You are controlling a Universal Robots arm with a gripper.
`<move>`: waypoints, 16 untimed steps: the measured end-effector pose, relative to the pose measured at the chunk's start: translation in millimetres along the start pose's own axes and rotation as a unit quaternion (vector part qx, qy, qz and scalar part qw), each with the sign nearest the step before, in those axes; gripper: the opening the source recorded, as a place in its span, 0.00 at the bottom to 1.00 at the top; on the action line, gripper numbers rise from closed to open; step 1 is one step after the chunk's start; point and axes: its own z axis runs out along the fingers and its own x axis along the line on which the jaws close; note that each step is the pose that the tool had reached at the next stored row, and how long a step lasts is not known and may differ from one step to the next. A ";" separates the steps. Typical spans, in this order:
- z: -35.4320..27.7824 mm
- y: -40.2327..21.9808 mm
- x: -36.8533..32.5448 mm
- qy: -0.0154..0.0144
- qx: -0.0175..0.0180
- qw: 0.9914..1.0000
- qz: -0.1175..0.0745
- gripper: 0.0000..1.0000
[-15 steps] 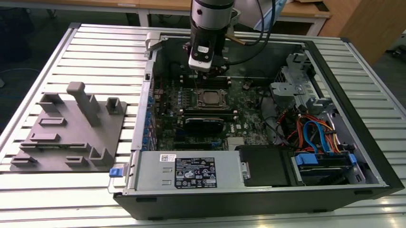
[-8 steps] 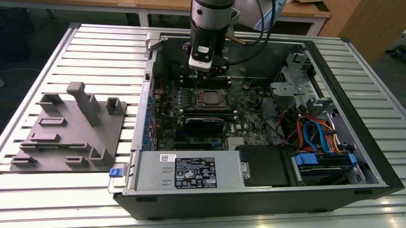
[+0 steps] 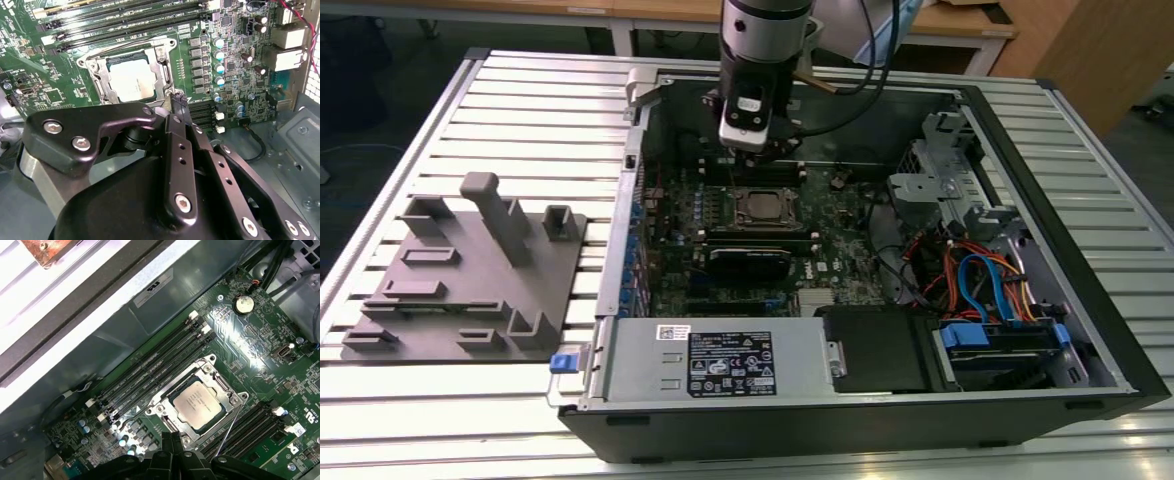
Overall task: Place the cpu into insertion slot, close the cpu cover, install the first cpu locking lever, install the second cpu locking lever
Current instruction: 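Install the first cpu locking lever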
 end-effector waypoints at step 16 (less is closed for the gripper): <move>0.1 -0.7 0.7 0.002 0.004 0.998 -0.068 0.11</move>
